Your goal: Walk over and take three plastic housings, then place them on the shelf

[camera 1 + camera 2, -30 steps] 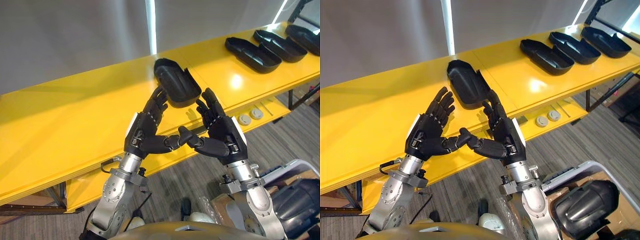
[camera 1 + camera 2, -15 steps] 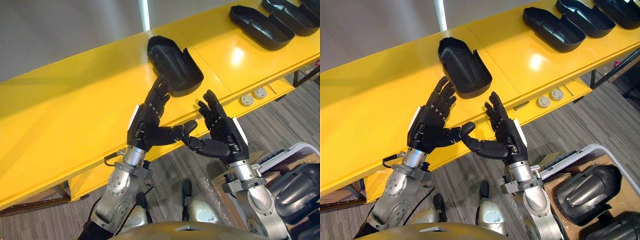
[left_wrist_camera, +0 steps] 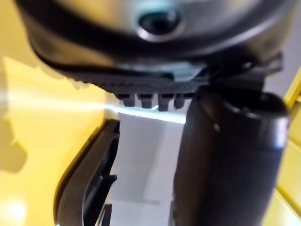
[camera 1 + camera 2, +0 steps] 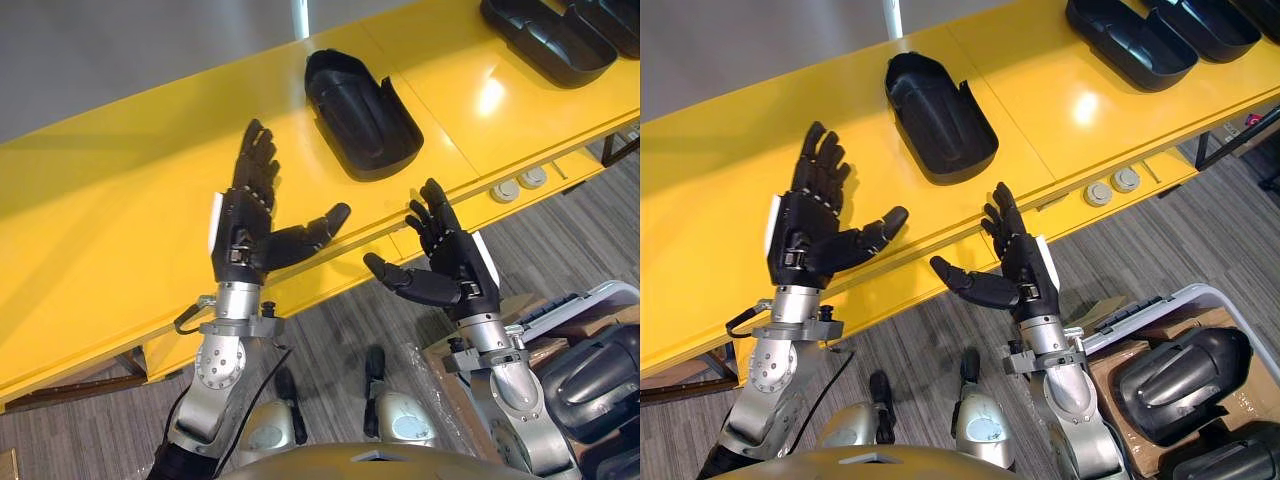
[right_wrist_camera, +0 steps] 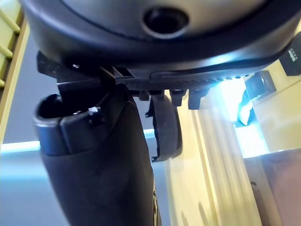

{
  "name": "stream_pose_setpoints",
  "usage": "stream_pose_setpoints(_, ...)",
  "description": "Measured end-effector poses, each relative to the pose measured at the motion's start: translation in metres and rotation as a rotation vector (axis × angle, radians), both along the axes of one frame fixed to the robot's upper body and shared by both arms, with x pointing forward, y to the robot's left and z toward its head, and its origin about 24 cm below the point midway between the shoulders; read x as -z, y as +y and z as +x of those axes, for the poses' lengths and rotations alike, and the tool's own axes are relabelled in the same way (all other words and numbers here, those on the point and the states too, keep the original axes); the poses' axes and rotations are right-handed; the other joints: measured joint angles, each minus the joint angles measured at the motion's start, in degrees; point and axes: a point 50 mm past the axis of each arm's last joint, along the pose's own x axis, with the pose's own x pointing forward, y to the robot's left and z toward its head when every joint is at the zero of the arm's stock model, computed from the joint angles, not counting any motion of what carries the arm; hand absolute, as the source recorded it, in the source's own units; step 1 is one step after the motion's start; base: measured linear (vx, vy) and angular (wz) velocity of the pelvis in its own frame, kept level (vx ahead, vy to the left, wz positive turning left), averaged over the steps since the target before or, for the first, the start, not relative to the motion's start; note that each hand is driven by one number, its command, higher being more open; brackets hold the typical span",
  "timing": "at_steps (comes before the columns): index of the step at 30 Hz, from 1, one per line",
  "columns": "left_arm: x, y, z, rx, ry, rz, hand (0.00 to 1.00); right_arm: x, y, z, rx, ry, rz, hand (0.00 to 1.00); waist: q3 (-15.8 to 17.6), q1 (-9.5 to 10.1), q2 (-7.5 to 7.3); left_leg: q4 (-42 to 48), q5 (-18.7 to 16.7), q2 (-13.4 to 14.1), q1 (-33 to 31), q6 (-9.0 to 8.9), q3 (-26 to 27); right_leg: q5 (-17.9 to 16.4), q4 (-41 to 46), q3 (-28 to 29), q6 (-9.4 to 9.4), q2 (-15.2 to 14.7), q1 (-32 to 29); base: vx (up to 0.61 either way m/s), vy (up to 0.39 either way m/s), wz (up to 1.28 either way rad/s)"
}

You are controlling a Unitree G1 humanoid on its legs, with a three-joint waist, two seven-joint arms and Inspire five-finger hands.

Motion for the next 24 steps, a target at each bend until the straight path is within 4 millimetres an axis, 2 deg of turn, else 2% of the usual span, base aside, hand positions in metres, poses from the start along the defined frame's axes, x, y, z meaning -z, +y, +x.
stream_pose_setpoints(4,-0.001,0.008,0.001,-0.037,-0.005,0.000,1.00,-0.004,-0.007,0.009,0.047,-0.033,-0.034,1.00,0.5,0.08,0.04,0.4,0.0,0.0,-0.3,0.02,-0.5,0.0,0.0,-0.6,-0.01,0.0,0.1,-0.02,-0.001,0.06)
stream_pose_setpoints(9,0.002,0.013,-0.001,-0.047,0.004,0.001,1.00,-0.020,-0.003,0.020,0.027,-0.127,-0.040,1.00,1.3,0.42,0.35,0.4,0.1,0.0,-0.5,0.03,-1.2,0.0,0.0,-1.2,-0.04,0.0,0.3,0.00,-0.002,0.08)
stream_pose_setpoints(11,0.003,0.014,-0.003,-0.049,0.010,0.002,1.00,-0.025,-0.002,0.023,0.026,-0.158,-0.055,1.00,1.3,1.21,0.35,0.3,0.1,0.0,-0.5,0.05,-1.3,0.0,0.0,-1.3,-0.04,0.0,0.3,0.00,0.000,0.00)
stream_pose_setpoints(24,0.008,0.021,-0.006,-0.060,0.028,0.019,1.00,-0.035,-0.003,0.023,0.032,-0.224,-0.047,1.00,1.4,1.74,0.12,0.4,-0.1,-1.1,-0.4,0.65,-2.0,0.0,0.0,-2.1,0.10,-0.9,0.9,0.00,0.005,0.03)
